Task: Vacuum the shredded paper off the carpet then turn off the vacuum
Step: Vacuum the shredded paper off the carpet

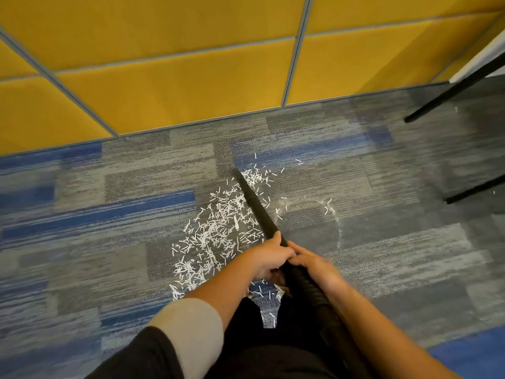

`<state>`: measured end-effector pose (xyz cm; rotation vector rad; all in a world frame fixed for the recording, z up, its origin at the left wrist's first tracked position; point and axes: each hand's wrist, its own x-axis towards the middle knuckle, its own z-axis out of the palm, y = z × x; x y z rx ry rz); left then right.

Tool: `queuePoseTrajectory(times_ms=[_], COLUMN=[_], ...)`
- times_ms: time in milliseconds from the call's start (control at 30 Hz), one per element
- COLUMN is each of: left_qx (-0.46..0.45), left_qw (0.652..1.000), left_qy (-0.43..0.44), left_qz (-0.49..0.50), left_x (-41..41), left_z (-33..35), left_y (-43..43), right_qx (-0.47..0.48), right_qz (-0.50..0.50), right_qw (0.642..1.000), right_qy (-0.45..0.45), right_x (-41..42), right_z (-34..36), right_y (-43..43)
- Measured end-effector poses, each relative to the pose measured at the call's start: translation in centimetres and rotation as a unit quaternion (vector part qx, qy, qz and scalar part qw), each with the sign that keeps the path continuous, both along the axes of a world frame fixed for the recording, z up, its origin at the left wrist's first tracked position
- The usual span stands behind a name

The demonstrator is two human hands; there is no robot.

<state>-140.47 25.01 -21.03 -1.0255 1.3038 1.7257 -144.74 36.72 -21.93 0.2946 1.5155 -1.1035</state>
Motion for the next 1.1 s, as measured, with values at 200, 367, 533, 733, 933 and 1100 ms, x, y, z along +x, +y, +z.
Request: queuePoseTrajectory(times_ms=[200,367,533,733,933,1100], left_qx=[-0.007,-0.013,-0.012,-0.021,-0.015,-0.023], left_qw=[1.0,0.999,1.0,1.0,1.0,0.999], left_qy=[0.007,0.013,0.007,-0.002,-0.015,-0.001], left_qz=[-0.029,-0.033,-0.019,-0.015,0.014,0.022], left_x=[0.0,-0.8,-2.6,-4.4,-4.7,-5.7], left_z=[0.1,0.6,0.7,0.5,0.5,0.5], left_y=[1.1,1.9,3.2,3.4,2.7,2.9], right_qx=[-0.013,0.002,-0.005,0.001,0.002,-0.009], right_qz=[-0.047,-0.044,-0.04,-0.02,0.011,-0.003], right_qw=[0.999,0.999,0.999,1.0,1.0,1.0], right_qy=[-0.013,-0.017,-0.031,-0.015,-0.002,-0.005], right_x=[0.7,-0.3,-2.4,-4.3,-5.1,-6.0], right_z=[1.5,1.4,1.5,1.9,2.0,2.7], right_y=[1.1,1.5,2.7,2.8,1.9,2.2])
